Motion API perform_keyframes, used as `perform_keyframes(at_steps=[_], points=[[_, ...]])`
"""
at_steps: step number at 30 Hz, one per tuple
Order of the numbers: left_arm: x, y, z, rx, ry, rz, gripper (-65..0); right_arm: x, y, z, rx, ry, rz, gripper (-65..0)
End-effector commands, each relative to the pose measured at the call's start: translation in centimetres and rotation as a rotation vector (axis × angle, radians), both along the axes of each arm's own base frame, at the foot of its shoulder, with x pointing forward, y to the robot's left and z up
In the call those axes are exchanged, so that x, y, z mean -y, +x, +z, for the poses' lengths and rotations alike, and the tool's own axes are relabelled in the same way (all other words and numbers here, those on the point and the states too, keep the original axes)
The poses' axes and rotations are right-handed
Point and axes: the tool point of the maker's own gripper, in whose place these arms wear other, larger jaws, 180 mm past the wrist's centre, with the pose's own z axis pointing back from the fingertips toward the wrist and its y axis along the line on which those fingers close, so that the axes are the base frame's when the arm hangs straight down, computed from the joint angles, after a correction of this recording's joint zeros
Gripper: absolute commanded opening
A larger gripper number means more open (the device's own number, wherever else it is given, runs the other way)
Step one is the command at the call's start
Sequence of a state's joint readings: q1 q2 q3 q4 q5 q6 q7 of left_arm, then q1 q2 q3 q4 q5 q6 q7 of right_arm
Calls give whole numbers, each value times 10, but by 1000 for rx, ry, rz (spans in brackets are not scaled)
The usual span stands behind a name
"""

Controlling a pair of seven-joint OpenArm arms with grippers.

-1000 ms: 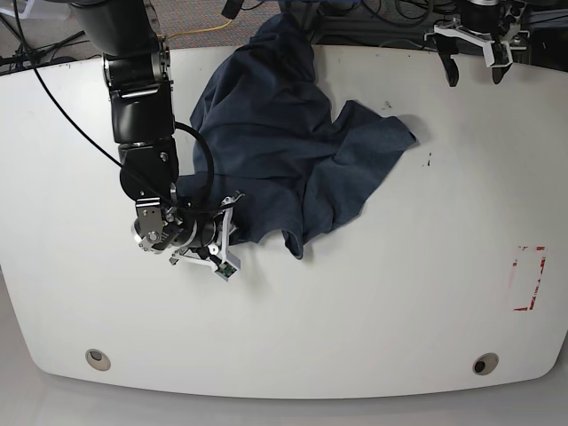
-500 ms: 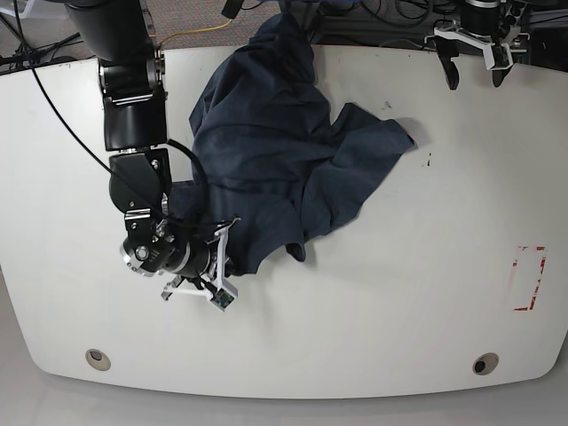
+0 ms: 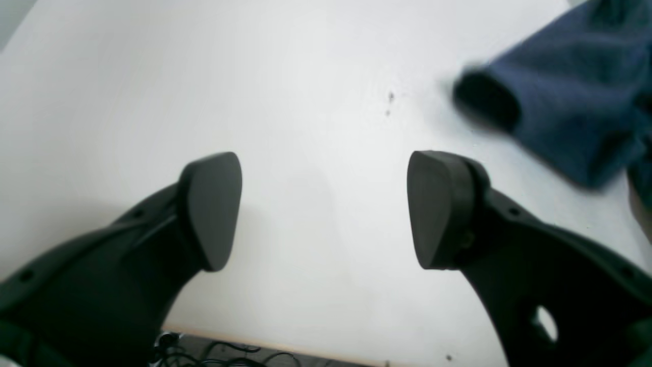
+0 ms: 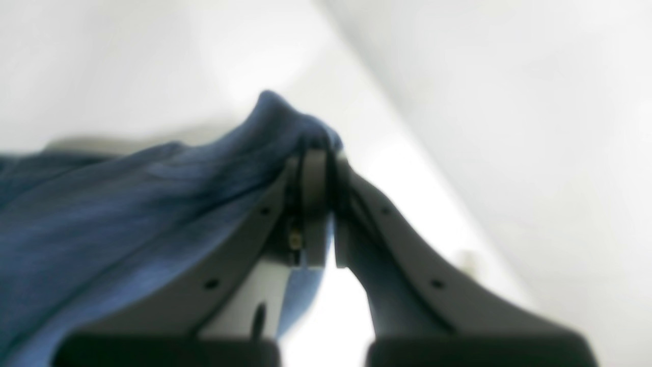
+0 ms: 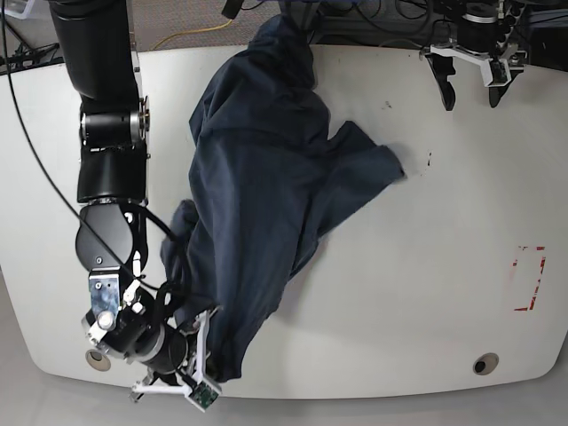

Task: Fold the T-shirt properly
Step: 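Lift the held shirt edge with the right gripper, dragging it out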

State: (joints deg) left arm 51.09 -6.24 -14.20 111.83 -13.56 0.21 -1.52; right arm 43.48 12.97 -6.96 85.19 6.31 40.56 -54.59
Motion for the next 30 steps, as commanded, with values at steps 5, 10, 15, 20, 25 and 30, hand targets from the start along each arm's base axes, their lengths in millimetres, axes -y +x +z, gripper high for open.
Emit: perform_keyframes(at_steps=[5,10,15,20,25,30], points=[[4,13,16,55,24,-62,-175,1,20,132,266,14,-1,-650],[20,21,16,62,10,-134,-175,8,19,203,376,-12,-34,-650],[38,40,22,112,-20,-175,-174,2,11,256,468,-45,-32,-650],[58,62,21,113,-56,-218,-174,-13,8,264,488,-111,-2,-650],[72,87,23,105,-76,-244,-174,-21,9,259,483,-141,14,-650],[99,116,33,128,-102,-307,-172,-24,9,259,483,-141,19,-650]])
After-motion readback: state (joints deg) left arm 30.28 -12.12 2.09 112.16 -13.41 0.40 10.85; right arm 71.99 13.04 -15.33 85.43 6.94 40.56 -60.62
